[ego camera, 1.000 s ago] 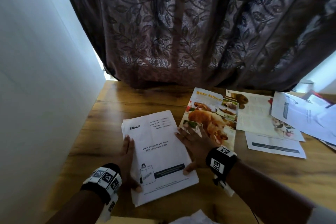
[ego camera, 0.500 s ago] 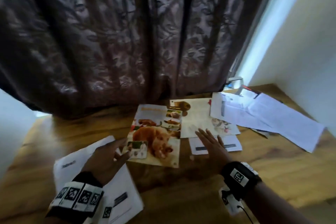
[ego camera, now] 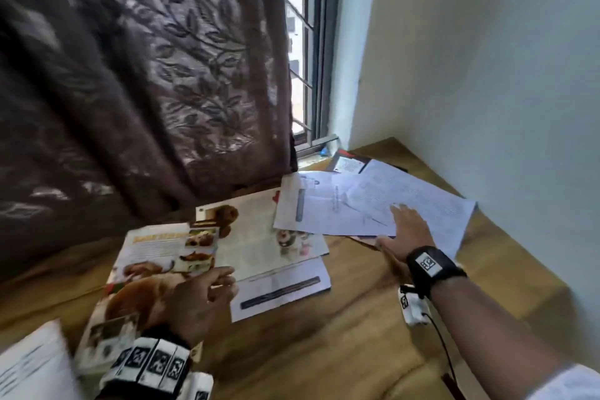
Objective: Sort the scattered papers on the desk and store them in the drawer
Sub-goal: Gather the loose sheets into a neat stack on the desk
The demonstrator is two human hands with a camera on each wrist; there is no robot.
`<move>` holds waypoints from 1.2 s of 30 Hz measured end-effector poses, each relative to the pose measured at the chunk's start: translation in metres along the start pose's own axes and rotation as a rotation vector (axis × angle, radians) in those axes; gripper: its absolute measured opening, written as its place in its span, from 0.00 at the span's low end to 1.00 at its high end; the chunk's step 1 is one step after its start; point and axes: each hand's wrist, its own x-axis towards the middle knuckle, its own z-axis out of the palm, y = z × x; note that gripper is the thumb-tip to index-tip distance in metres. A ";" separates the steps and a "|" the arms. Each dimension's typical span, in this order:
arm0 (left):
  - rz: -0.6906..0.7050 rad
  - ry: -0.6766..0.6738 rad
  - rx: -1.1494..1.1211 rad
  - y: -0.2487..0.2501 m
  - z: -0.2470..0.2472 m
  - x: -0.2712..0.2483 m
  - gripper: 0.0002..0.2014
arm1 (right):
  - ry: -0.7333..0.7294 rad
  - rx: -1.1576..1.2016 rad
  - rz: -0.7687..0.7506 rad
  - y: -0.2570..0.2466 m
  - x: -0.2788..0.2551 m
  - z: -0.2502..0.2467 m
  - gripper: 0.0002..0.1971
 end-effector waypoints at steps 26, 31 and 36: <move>0.122 -0.195 -0.270 0.153 0.098 0.046 0.22 | 0.243 0.309 -0.197 0.019 -0.037 -0.054 0.09; -0.215 -0.411 -0.818 0.169 0.107 0.050 0.33 | 0.142 0.454 -0.506 -0.041 -0.093 -0.041 0.13; -0.185 -0.097 -0.682 0.139 0.096 0.042 0.14 | -0.056 0.506 -0.720 -0.083 -0.128 -0.024 0.13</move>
